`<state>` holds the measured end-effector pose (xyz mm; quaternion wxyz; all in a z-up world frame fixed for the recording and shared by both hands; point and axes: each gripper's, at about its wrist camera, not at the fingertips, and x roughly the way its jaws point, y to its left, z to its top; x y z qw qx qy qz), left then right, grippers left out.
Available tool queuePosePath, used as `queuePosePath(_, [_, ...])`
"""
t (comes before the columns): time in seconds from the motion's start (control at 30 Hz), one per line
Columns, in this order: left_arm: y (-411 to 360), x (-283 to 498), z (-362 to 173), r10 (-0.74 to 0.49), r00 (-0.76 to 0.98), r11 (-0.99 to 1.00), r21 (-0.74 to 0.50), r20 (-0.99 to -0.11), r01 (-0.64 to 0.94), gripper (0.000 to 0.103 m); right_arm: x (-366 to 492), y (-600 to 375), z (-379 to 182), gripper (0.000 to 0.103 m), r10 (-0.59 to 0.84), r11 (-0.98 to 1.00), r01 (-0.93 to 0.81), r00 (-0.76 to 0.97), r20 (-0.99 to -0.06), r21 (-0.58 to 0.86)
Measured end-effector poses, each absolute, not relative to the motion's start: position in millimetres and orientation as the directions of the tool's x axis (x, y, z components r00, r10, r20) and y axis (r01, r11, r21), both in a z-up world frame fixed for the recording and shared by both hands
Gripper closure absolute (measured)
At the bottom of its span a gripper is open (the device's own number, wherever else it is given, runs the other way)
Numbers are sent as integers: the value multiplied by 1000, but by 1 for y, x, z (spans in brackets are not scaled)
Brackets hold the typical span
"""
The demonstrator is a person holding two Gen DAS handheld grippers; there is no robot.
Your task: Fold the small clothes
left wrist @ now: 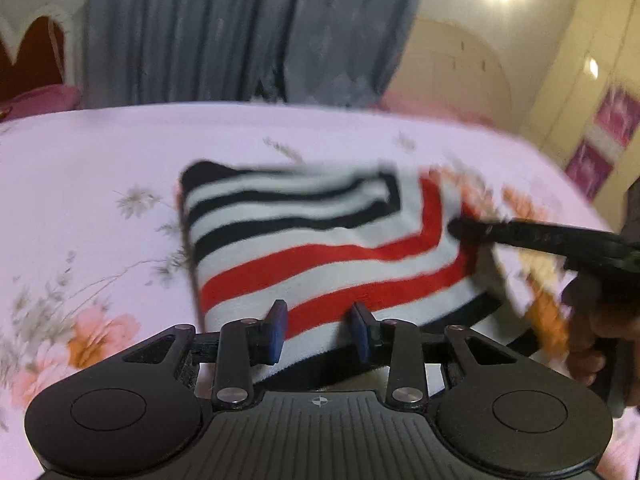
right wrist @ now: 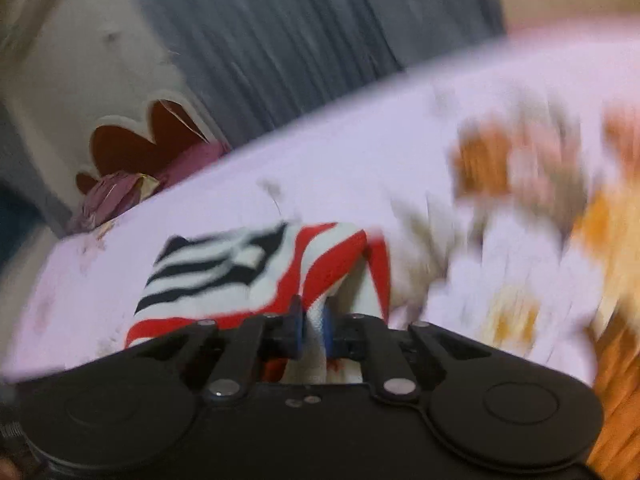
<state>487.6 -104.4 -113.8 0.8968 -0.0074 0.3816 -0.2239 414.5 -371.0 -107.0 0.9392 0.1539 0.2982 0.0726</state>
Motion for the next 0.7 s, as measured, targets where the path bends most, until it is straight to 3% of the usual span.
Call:
queuePosePath(0.07, [-110, 495, -122, -425, 581, 888, -195, -694, 416, 69, 428, -368, -130, 94, 156, 971, 1, 752, -640, 237])
queuePosePath(0.1, [-110, 496, -121, -425, 578, 889, -201, -697, 411, 69, 432, -374, -141, 94, 158, 966, 26, 725, -671, 257])
queuePosePath(0.23, [-110, 497, -112, -425, 556, 879, -179, -714, 442, 69, 432, -380, -134, 86, 172, 960, 36, 713, -680, 279])
queuePosePath(0.27, [-107, 498, -106, -433, 571, 879, -186, -697, 438, 69, 430, -381, -127, 78, 158, 959, 47, 731, -664, 279])
queuePosePath(0.33, [-101, 505, -97, -445, 607, 883, -211, -659, 419, 69, 426, -382, -111, 73, 136, 961, 43, 787, -602, 274])
queuePosePath(0.43, [-108, 519, -100, -446, 594, 881, -213, -669, 422, 69, 444, -371, -105, 75, 143, 973, -2, 794, -591, 232])
queuePosePath(0.53, [-127, 523, -118, -396, 562, 883, -134, -726, 449, 69, 473, -358, -137, 87, 87, 994, -14, 668, -739, 105])
queuePosePath(0.7, [-128, 503, -102, -399, 582, 875, -105, -709, 472, 69, 457, -360, -121, 85, 83, 995, -24, 692, -717, 92])
